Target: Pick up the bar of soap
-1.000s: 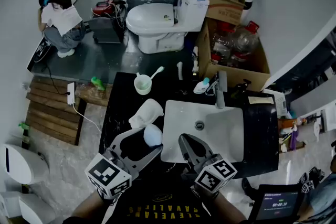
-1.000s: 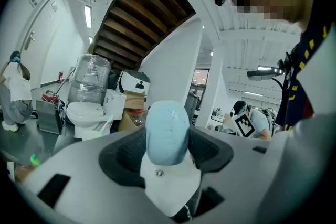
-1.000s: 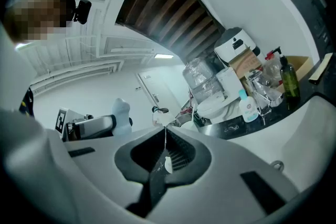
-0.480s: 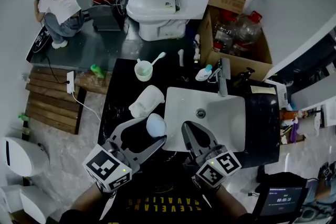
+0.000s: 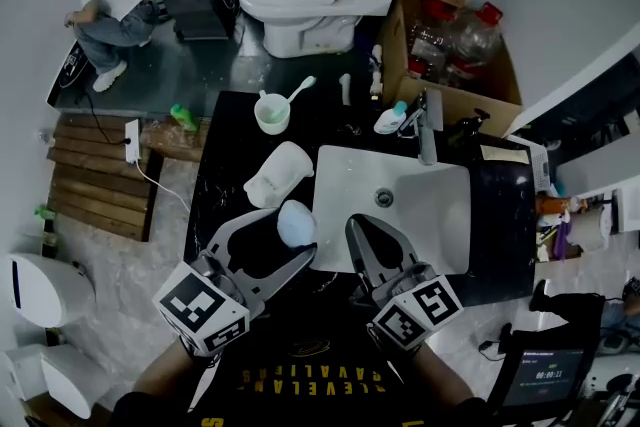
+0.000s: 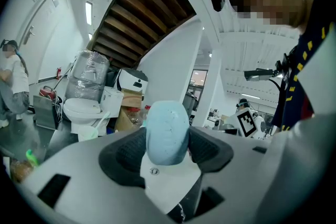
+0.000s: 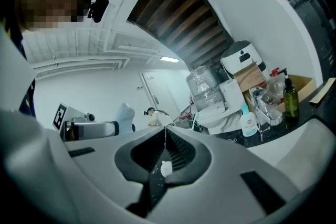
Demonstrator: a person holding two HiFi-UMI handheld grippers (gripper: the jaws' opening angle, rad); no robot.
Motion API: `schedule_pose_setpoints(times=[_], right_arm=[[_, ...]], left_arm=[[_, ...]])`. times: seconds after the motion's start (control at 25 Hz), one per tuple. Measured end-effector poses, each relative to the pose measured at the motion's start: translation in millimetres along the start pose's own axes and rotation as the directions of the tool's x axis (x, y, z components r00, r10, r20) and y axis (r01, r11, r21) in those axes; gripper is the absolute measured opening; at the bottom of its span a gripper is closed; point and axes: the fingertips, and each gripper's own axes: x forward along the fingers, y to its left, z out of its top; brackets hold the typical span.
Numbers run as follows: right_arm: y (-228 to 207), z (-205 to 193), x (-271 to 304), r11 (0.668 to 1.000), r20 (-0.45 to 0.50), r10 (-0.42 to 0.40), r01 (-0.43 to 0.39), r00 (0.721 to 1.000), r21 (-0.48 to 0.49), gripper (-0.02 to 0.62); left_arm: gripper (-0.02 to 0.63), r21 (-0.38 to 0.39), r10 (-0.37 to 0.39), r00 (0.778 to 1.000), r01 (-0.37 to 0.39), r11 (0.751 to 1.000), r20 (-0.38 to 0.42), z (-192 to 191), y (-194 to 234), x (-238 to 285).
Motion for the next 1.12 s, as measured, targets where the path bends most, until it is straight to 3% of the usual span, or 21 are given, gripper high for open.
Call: schedule_pose_setpoints(times=[1.12], right_arm=[[1.6, -2.5, -1.1, 1.0, -0.01, 0.008, -0.009, 1.0, -0.027, 0.018]], left_arm=[[0.267, -0.012, -0.004, 1.0, 0.004, 1.0, -0.015, -7.0, 2.2, 4.2]])
